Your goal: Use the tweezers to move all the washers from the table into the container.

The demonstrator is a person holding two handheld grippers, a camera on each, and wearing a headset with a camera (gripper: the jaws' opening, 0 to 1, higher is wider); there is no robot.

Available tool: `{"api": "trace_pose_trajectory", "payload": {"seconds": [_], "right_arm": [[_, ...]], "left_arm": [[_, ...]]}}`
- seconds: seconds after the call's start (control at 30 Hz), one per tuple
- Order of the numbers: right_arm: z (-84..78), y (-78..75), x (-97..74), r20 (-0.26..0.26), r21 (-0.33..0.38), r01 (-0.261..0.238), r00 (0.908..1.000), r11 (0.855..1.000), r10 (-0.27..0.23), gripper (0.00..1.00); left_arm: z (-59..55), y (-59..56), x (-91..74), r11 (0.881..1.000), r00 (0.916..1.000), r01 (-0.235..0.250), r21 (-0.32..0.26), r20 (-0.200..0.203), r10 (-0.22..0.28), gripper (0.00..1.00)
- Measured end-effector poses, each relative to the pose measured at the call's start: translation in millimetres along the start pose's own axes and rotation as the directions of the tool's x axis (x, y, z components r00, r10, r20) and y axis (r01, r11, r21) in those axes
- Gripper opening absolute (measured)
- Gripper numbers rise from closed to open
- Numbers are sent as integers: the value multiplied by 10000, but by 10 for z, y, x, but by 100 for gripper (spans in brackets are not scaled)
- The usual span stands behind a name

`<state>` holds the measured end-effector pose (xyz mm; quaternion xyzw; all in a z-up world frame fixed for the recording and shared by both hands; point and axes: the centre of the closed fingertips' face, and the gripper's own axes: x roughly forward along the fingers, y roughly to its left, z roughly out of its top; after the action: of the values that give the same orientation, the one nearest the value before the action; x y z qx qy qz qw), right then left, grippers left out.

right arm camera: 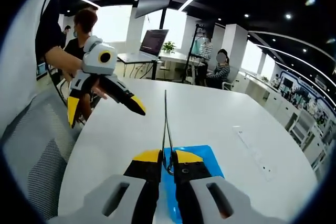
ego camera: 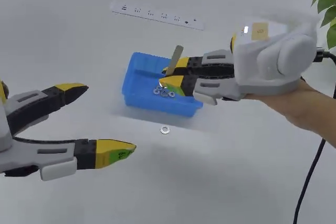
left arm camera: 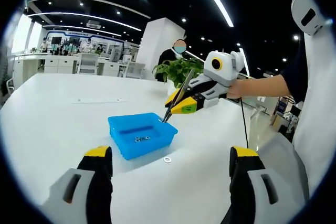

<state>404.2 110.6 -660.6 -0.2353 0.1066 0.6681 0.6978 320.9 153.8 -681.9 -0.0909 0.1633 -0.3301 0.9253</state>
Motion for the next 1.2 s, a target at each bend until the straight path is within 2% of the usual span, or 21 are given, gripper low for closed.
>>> {"api": "trace_pose_trajectory", "payload": {"seconds": [0.13, 0.3, 0.57, 0.7, 0.83, 1.07, 1.2], "right_arm": [[-31, -166, 50, 10, 194, 195, 9998, 9996, -195, 9], [-109, -276, 108, -82, 307, 251, 9997, 9992, -248, 9], [-358, -420, 269, -313, 714, 283, 9992, 9970, -261, 9], [-499, -467, 358, -504, 863, 285, 9984, 9959, -242, 9], [-672, -468, 445, -757, 1009, 190, 9971, 9947, -114, 9], [-900, -395, 516, -1155, 1066, -4, 9932, 9943, 128, 9], [-941, -376, 513, -1207, 1081, 40, 9926, 9941, 91, 9]], "left_arm": [[-59, 15, -28, 9999, 10000, -59, -120, -57, 58, 99], [-81, 21, -18, 9998, 9998, -136, -160, -130, 133, 99], [-85, 29, 15, 9998, 9993, -199, -59, -327, 197, 99], [-76, 75, 9, 9993, 9987, -356, -74, -360, 353, 99], [-84, 129, 10, 9987, 9978, -501, -132, -447, 495, 99], [-119, 149, 42, 9984, 9965, -540, -162, -653, 528, 99], [-114, 151, 48, 9983, 9965, -550, -178, -645, 537, 99]]}}
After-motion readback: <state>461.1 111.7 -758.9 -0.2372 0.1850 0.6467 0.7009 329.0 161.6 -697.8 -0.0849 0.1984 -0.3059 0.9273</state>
